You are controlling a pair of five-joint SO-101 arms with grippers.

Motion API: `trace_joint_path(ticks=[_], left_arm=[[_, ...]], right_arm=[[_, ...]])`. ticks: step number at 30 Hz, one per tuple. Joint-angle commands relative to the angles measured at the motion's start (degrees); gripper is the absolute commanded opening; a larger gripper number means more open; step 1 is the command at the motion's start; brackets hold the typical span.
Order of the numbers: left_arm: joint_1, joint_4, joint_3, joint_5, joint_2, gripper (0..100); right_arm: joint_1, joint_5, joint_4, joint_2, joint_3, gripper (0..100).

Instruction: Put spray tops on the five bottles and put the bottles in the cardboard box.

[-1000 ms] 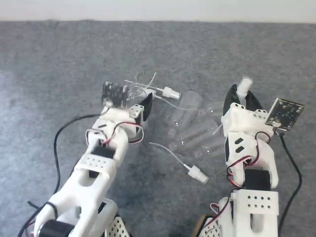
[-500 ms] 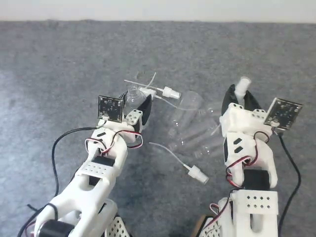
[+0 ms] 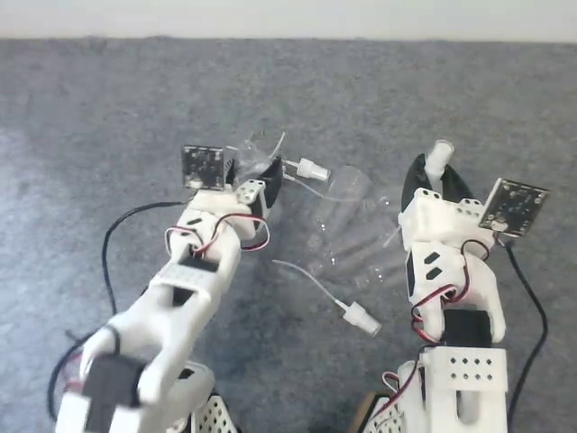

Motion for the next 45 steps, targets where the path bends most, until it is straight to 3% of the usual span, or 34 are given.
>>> trace_joint_path(ticks=[1,7,12,16,24,33,45], left_arm=[[-0.26,-1.58,-4.35,0.53,2.46,13],[-0.18,-8.53,0.22,-6.95,3.08,15],[-0.18,-8.44,3.56,-10.37,3.16,28],[-0.26,-8.44,4.35,-12.92,3.16,30],[-4.57,-8.35,7.25,-12.57,-2.81,33],[-3.08,-7.91,17.45,-12.57,-17.49,36],[-3.43,21.89,14.46,-12.40,-40.53,36]], right_arm=[[-0.22,1.32,-1.45,-1.19,-0.70,0.9],[-0.22,1.32,-1.45,-1.19,-0.70,0.9],[-0.22,1.32,-1.45,-1.19,-0.70,0.9],[-0.22,1.32,-1.45,-1.19,-0.70,0.9],[-0.22,1.32,-1.45,-1.19,-0.70,0.9],[-1.45,4.75,-1.45,-1.19,-0.70,0.9],[-2.15,4.92,-5.32,-1.63,2.02,0.9]])
